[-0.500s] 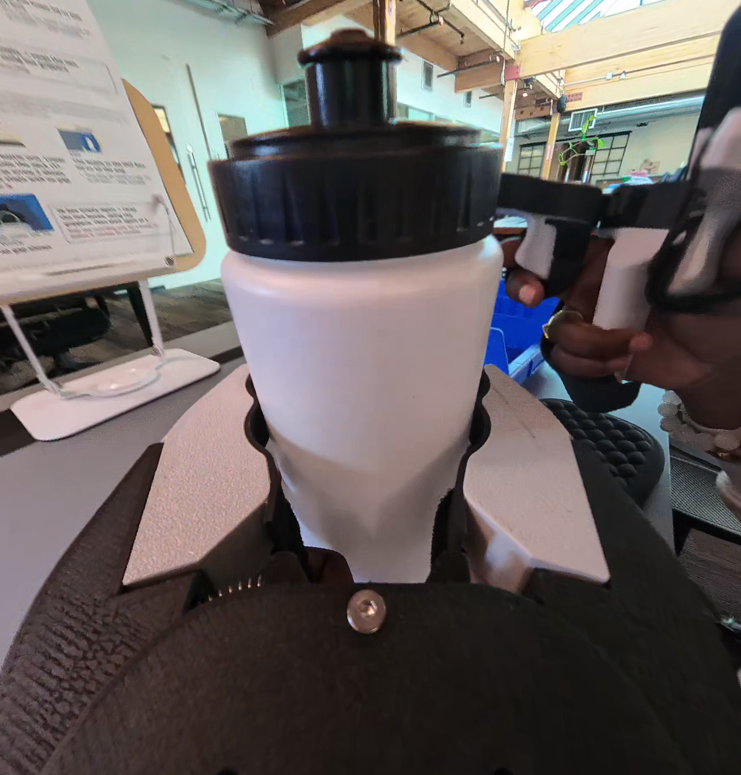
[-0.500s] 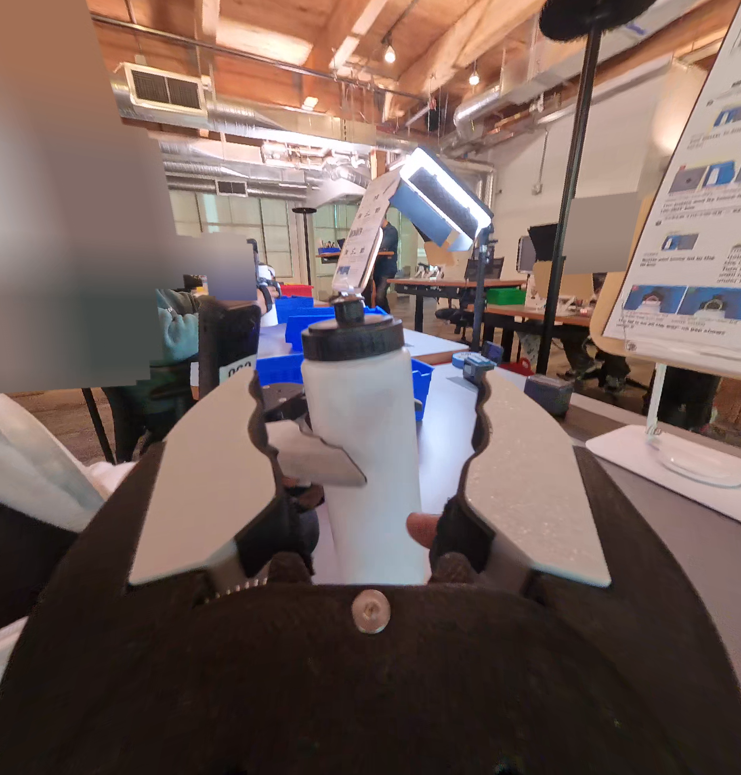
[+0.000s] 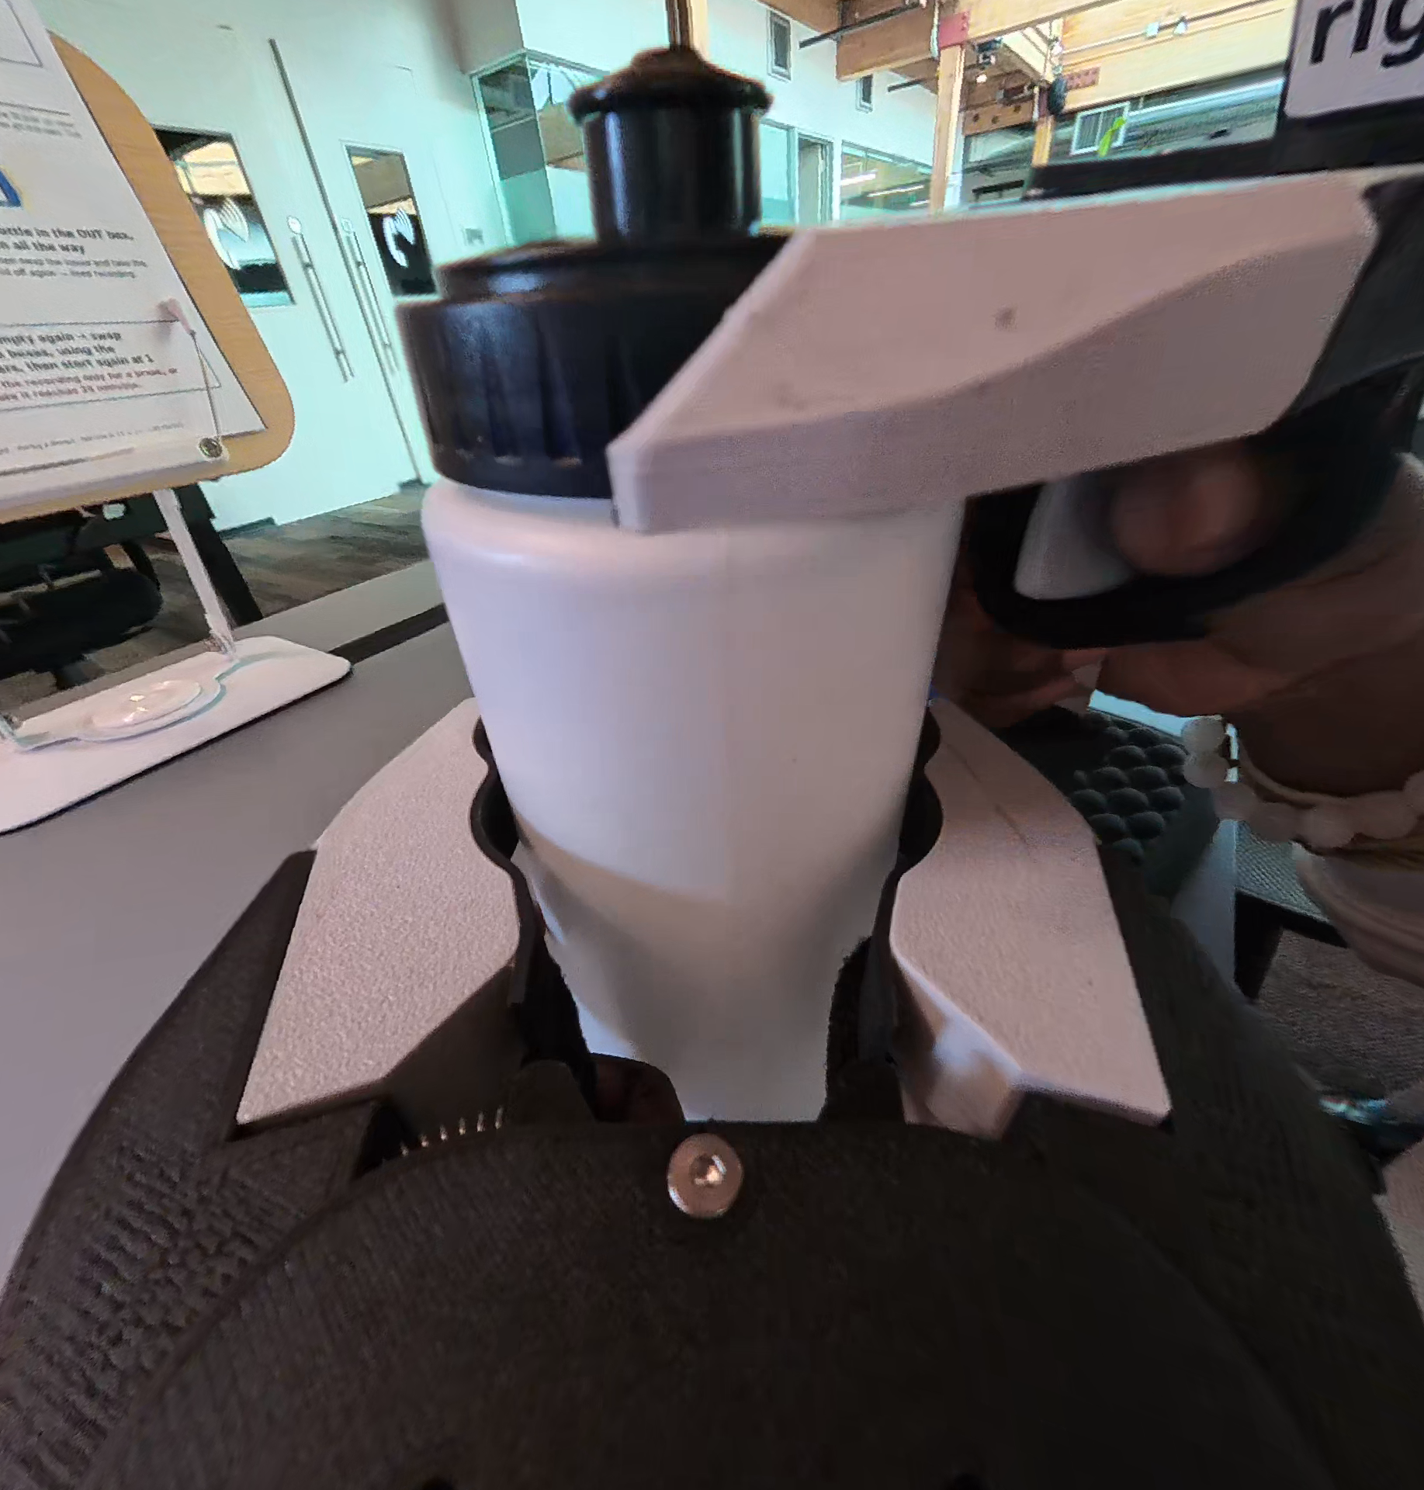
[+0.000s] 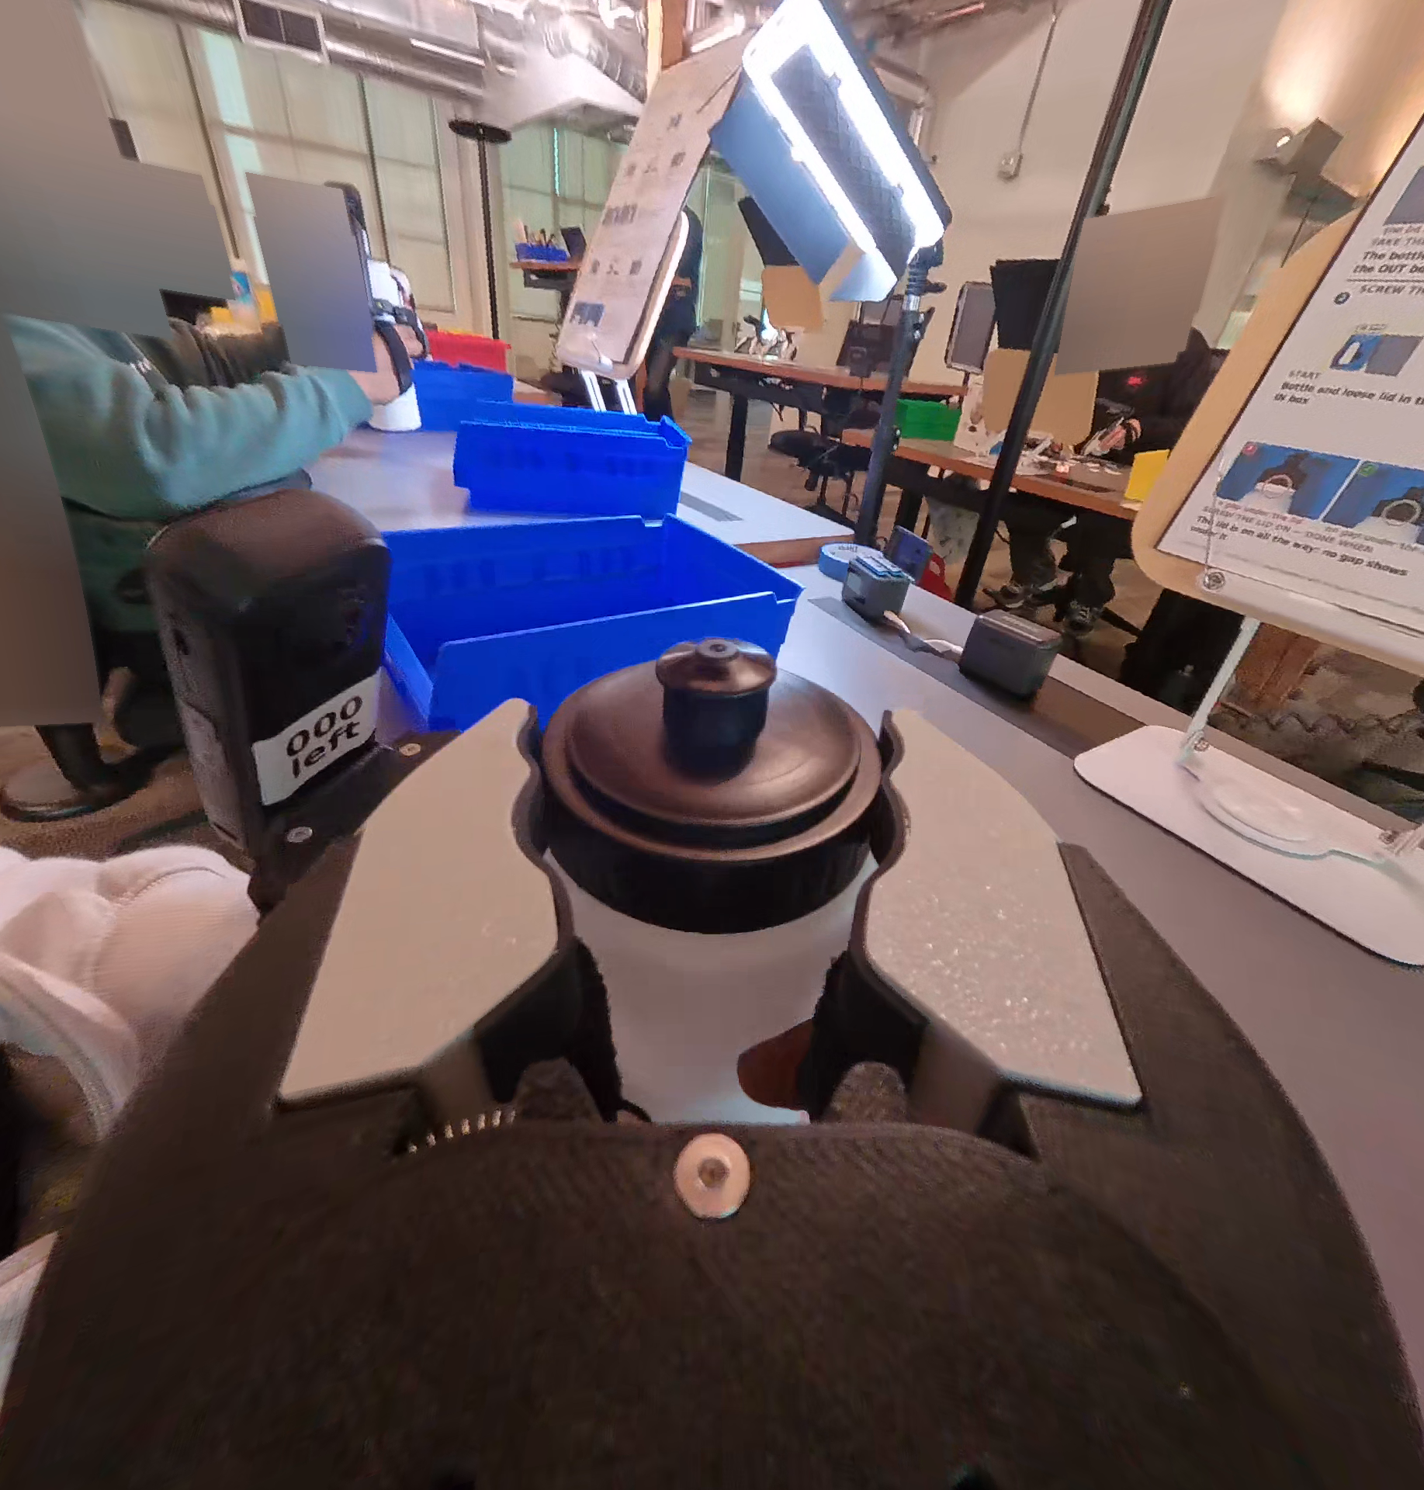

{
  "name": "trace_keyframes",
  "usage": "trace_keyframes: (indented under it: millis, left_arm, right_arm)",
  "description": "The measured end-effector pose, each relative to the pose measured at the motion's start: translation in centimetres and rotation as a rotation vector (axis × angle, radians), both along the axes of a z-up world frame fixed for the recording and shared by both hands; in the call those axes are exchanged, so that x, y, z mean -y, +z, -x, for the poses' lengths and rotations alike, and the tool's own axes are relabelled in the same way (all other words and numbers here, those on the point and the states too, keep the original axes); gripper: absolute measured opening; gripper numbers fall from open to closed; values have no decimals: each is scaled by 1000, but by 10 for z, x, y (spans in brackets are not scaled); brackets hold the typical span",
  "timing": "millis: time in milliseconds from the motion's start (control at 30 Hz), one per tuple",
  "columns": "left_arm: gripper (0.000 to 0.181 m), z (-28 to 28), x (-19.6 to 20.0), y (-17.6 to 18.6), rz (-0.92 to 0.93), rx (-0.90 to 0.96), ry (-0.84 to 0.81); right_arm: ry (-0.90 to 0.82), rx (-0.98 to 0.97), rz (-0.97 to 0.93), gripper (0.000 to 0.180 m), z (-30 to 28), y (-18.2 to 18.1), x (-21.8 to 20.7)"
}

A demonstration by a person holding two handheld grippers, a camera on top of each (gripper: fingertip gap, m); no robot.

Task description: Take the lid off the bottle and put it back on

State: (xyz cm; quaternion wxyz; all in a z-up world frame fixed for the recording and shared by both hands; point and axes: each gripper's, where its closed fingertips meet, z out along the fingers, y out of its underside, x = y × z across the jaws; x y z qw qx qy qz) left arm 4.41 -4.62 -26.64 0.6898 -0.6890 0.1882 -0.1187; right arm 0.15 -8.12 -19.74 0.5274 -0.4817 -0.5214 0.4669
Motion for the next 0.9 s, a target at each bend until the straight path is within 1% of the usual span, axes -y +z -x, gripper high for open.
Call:
trace_keyframes:
  millis: [100,233,333,500,567,700,733,833,900]
  left_arm:
    - [94,0,0,-2,37,9,-19]
    - [90,0,1,-6,88,3,-64]
    - [89,1,1,-7,104,1,-75]
    - [88,-1,-1,-8,130,-25,-97]
    - [88,-2,0,-9,141,-38,-113]
    - [87,-5,3,-10,167,-41,-206]
    - [87,-8,6,-10,178,-51,-264]
    - [87,-21,19,-12,214,-90,-521]
    - [87,-26,29,-12,221,-104,-678]
  right_arm:
    - [10,21,9,78,1,-1,-2]
    - [88,26,53,77,2,-2,-5]
    - [101,23,54,77,3,-2,-7]
    - [169,17,55,78,0,-2,-8]
    - [226,25,51,78,-1,-3,-6]
    - [403,49,65,78,-3,-3,-1]
    - [476,53,66,78,-5,-3,2]
    - [802,80,72,78,-20,-3,17]
    - [986,65,82,78,-28,-2,26]
